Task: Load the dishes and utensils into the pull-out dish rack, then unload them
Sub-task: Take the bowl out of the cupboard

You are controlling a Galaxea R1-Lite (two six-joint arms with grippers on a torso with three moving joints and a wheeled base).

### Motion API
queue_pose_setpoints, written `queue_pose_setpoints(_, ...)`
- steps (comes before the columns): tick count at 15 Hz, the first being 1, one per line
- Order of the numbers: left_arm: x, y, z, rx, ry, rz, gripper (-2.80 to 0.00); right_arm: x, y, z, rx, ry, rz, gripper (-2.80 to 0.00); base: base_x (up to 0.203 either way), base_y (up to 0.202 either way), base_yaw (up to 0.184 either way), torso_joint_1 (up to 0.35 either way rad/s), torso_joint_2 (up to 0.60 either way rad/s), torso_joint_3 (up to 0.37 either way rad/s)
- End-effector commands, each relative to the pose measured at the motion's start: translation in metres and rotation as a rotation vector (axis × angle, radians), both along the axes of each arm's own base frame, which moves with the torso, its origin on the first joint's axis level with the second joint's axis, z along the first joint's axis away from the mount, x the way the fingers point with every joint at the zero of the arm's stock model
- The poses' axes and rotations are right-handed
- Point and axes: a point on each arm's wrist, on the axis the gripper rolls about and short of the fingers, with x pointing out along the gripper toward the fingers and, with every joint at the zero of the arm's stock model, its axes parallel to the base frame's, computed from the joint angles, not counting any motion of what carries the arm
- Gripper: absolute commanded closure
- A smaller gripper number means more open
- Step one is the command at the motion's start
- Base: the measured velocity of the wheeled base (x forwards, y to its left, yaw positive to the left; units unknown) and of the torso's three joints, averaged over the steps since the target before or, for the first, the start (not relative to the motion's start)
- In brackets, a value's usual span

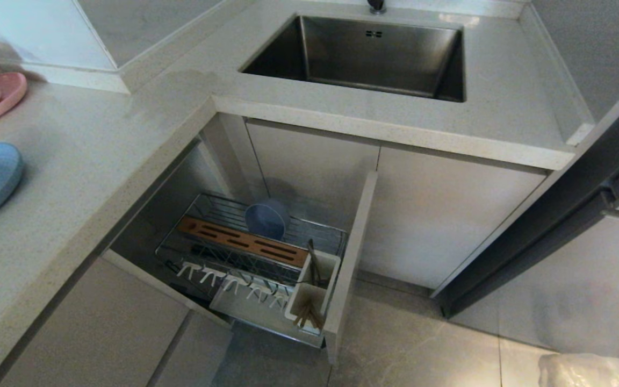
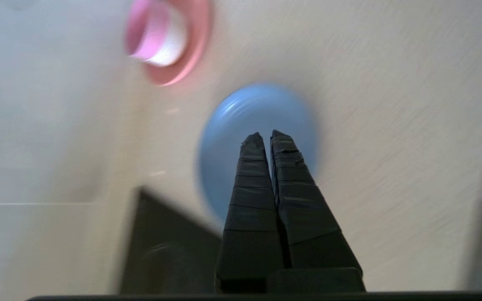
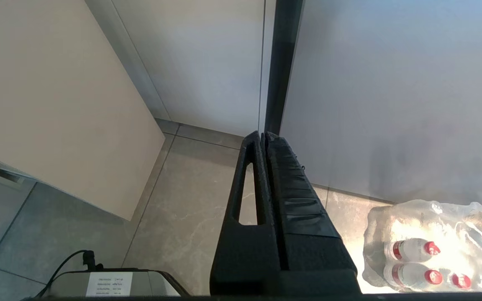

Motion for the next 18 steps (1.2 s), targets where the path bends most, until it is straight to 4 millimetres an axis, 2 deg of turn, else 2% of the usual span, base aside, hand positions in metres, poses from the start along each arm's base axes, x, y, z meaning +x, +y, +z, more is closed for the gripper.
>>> queue_pose_setpoints(1,0.008,0.001,0.002,-0.086,-0.031,-0.017,0.0,0.0,0.0,0.0,0.0,0.001,0.0,0.0,0.0,0.0,0.0,0.0,0.0,0.0)
queue_pose_setpoints(4,0.013,-0.001,0.005,-0.342,-0.12,-0.129,0.0,0.0,0.0,0.0,0.0,0.0,0.0,0.0,0.0,0.0,0.0,0.0,0.0,0.0)
queue_pose_setpoints(8,0.019,-0.008,0.008,-0.803,-0.185,-0.295,0.0,0.0,0.0,0.0,0.0,0.001,0.0,0.0,0.0,0.0,0.0,0.0,0.0,0.0)
queue_pose_setpoints(12,0.041,-0.038,0.0,-1.216,-0.071,-0.423,0.0,0.0,0.0,0.0,0.0,0.0,0.0,0.0,0.0,0.0,0.0,0.0,0.0,0.0)
queue_pose_setpoints(15,0.064,-0.058,-0.019,-1.401,0.043,-0.384,0.0,0.0,0.0,0.0,0.0,0.001,0.0,0.0,0.0,0.0,0.0,0.0,0.0,0.0)
queue_pose_setpoints(18,0.089,-0.086,-0.041,-1.389,0.116,-0.346,0.0,0.0,0.0,0.0,0.0,0.001,0.0,0.0,0.0,0.0,0.0,0.0,0.0,0.0)
